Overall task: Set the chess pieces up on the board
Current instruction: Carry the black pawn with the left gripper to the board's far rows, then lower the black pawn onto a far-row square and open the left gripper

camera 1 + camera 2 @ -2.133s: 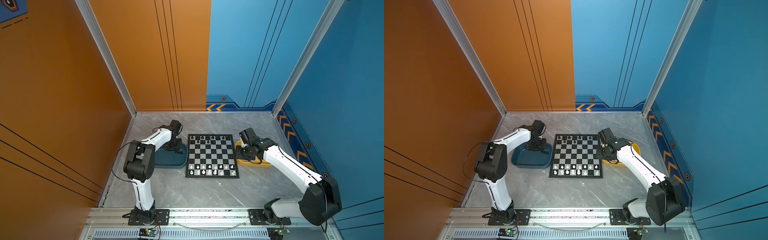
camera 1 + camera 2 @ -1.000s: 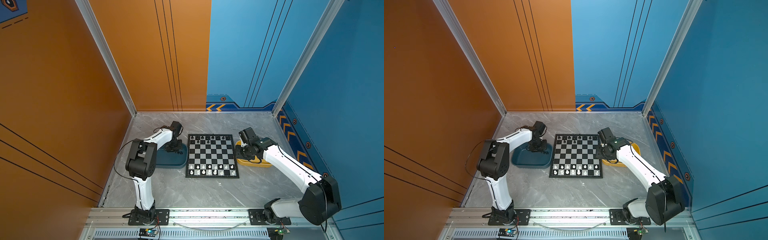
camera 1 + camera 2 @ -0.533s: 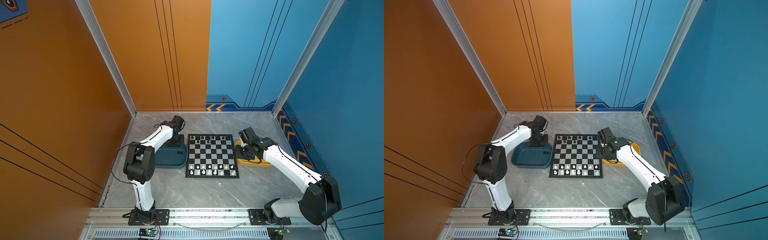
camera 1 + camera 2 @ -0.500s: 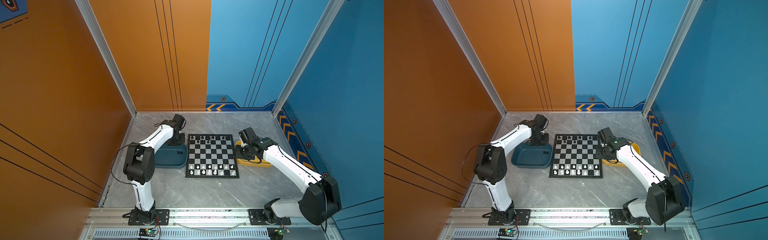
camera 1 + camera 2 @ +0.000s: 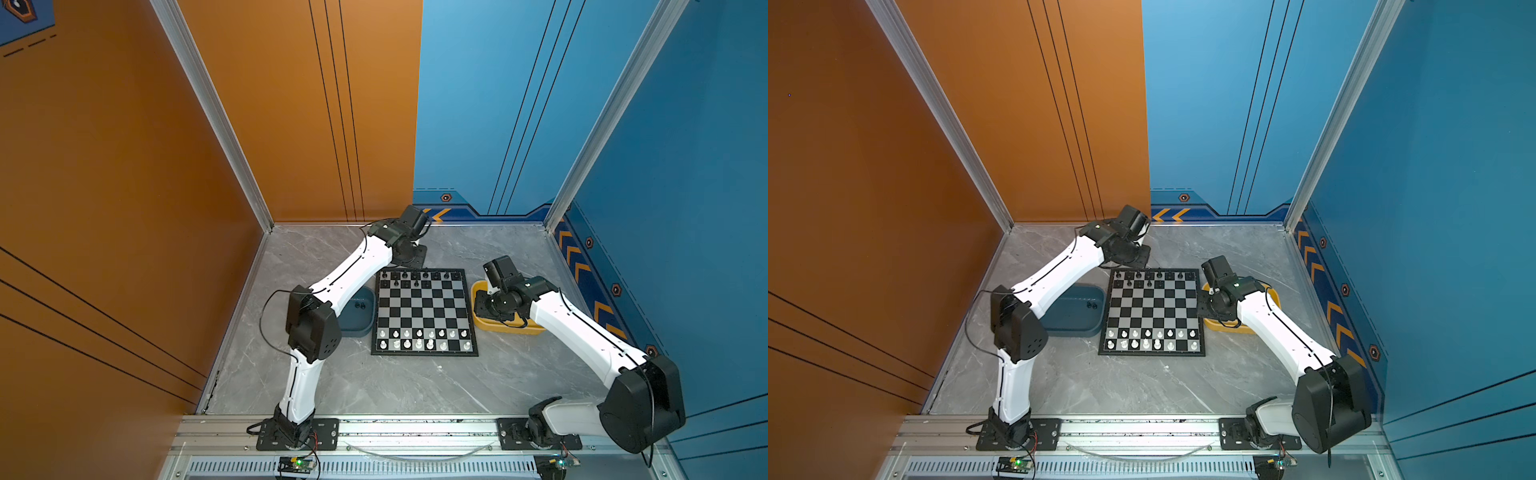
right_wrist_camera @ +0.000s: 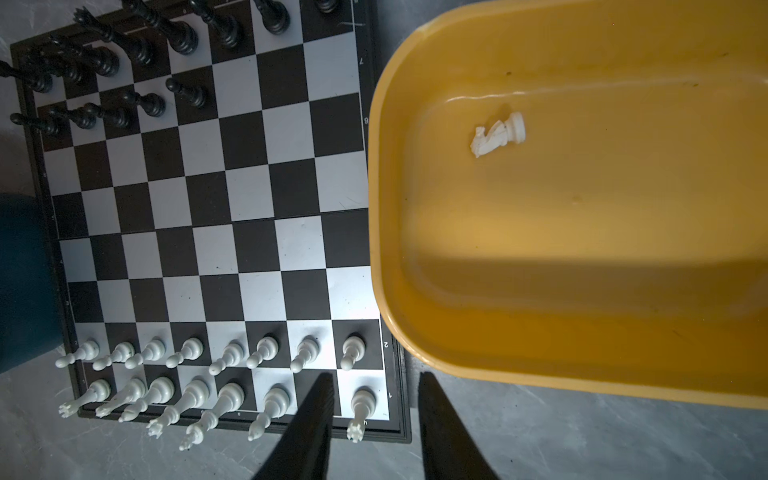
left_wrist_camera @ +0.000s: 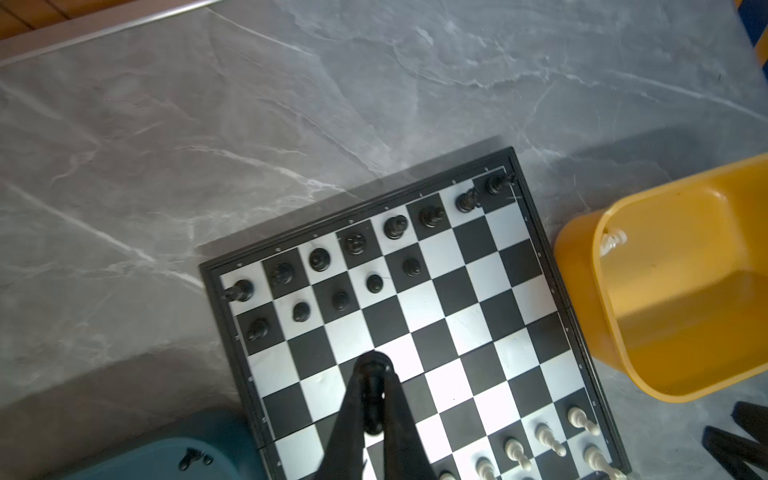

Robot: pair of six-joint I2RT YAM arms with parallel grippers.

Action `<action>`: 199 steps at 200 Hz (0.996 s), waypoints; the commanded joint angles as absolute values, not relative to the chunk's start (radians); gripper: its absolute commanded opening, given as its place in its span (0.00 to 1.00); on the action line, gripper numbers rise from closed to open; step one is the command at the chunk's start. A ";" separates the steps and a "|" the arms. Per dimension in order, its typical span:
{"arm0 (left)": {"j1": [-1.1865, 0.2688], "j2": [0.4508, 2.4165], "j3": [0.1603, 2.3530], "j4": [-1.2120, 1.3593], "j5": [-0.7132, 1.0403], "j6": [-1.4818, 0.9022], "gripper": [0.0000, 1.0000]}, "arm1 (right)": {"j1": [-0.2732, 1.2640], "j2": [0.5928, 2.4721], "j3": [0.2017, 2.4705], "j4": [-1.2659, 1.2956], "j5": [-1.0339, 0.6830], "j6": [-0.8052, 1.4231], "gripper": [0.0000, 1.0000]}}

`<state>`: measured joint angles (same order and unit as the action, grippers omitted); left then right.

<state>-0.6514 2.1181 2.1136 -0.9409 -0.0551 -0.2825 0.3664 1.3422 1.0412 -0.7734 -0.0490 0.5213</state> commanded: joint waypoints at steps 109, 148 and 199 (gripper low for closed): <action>-0.772 2.454 2.404 -0.997 -0.046 -0.259 0.00 | 0.273 1.229 0.937 -0.780 -0.064 0.493 0.37; -0.776 2.495 2.420 -0.996 -0.090 -0.265 0.00 | 0.262 1.225 0.928 -0.779 -0.072 0.489 0.37; -0.775 2.532 2.435 -0.995 -0.127 -0.272 0.00 | 0.255 1.220 0.921 -0.776 -0.078 0.489 0.37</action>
